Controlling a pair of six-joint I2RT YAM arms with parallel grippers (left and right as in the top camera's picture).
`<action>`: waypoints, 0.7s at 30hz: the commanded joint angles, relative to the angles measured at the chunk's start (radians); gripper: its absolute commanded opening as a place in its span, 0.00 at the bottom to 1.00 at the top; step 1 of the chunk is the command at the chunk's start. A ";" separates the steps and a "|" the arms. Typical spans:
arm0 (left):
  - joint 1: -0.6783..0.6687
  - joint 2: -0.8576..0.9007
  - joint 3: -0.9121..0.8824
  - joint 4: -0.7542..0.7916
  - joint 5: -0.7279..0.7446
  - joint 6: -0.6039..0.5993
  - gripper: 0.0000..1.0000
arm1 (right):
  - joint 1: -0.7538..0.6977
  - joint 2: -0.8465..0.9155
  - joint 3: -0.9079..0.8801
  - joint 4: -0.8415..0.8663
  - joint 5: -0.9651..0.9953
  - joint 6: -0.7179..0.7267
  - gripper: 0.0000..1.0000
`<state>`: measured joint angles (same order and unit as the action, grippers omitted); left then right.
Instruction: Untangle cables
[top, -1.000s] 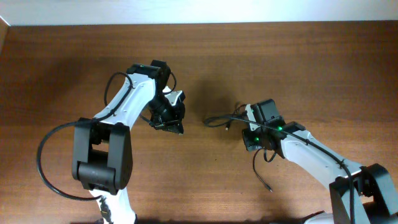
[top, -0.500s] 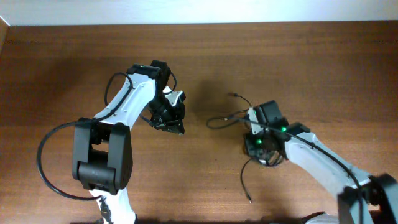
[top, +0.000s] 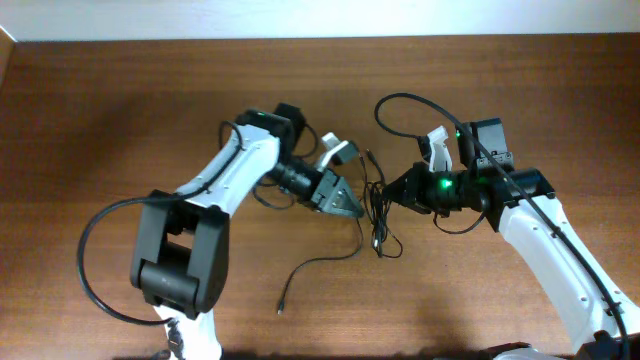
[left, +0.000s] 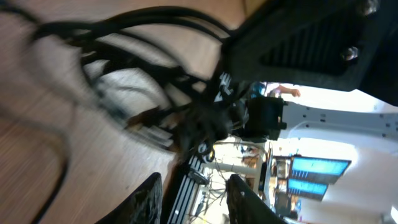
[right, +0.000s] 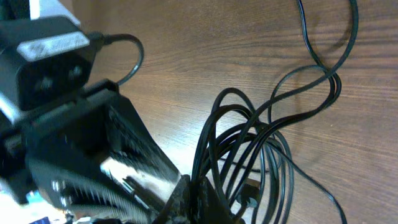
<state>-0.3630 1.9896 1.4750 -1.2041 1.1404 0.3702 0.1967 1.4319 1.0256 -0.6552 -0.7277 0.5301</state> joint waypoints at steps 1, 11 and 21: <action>-0.048 -0.019 -0.006 0.056 0.095 0.016 0.45 | -0.002 -0.002 0.007 0.000 -0.029 0.037 0.04; -0.078 -0.019 -0.006 0.201 0.008 -0.120 0.30 | -0.002 -0.002 0.007 0.000 -0.051 0.036 0.04; -0.165 -0.019 -0.006 0.248 -0.470 -0.355 0.00 | -0.002 -0.002 0.007 0.000 -0.041 0.019 0.04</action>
<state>-0.5198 1.9896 1.4712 -0.9527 0.8551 0.0906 0.1967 1.4319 1.0256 -0.6552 -0.7540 0.5678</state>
